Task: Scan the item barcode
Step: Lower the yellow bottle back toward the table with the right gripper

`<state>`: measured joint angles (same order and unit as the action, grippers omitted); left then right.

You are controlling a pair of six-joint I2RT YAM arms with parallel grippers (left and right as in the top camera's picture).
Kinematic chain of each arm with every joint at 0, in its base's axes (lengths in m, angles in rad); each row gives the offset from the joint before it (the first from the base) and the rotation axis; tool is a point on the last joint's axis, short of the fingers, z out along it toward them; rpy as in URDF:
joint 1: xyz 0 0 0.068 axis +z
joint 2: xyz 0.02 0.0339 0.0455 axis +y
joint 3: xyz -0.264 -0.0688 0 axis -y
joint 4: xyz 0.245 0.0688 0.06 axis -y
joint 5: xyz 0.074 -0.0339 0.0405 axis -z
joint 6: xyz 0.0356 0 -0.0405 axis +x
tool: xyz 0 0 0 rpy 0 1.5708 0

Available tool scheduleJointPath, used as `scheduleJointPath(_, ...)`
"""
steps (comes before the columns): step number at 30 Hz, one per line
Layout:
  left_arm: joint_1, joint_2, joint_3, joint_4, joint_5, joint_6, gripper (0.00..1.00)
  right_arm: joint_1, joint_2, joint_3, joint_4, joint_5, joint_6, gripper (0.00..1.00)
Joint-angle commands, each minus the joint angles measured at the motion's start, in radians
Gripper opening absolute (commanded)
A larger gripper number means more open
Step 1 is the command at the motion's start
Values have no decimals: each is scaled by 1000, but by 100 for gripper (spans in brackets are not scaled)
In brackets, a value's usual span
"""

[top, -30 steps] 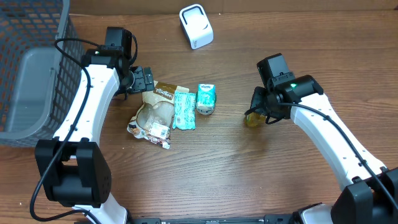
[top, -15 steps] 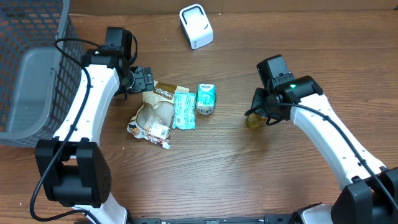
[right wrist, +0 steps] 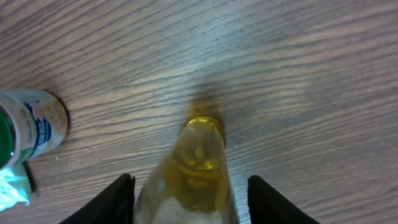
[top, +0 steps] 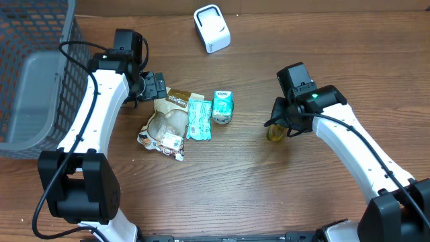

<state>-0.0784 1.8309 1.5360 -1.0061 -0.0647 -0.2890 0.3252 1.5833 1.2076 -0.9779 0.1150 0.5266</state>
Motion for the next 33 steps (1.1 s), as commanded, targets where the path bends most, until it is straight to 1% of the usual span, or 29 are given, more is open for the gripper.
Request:
scheduleJointPath(1,0,-8,11,0,-6,-3,100,1,1,-3,8,16,9,56)
scheduleJointPath(2,0,-8,11,0,-5,-3,100,1,1,-3,9,15,9,58)
scheduleJointPath(3,0,-8,11,0,-6,-3,100,1,1,-3,9,15,9,62)
scheduleJointPath(4,0,-8,11,0,-6,-3,100,1,1,-2,13,15,9,63)
scheduleJointPath(6,0,-8,11,0,-6,-3,100,0,1,12,26,15,8,64)
scheduleJointPath(10,0,-8,11,1,-6,-3,100,-22,1,101,20,16,-4,64)
scheduleJointPath(14,0,-8,11,0,-6,-3,99,-64,1,177,34,15,-58,74)
scheduleJointPath(15,0,-8,11,0,-6,-3,100,-74,1,182,45,15,-75,75)
scheduleJointPath(20,0,-8,11,1,-6,-3,100,-108,7,179,48,12,-164,75)
scheduleJointPath(23,0,-8,11,0,-5,-3,100,-137,13,179,34,12,-169,67)
scheduleJointPath(26,0,-8,11,0,-6,-3,100,-185,13,180,15,11,-160,66)
scheduleJointPath(28,0,-8,11,0,-6,-3,100,-224,13,181,-27,10,-130,65)
scheduleJointPath(33,0,-8,11,0,-6,-3,100,-292,13,180,-172,-41,-130,65)
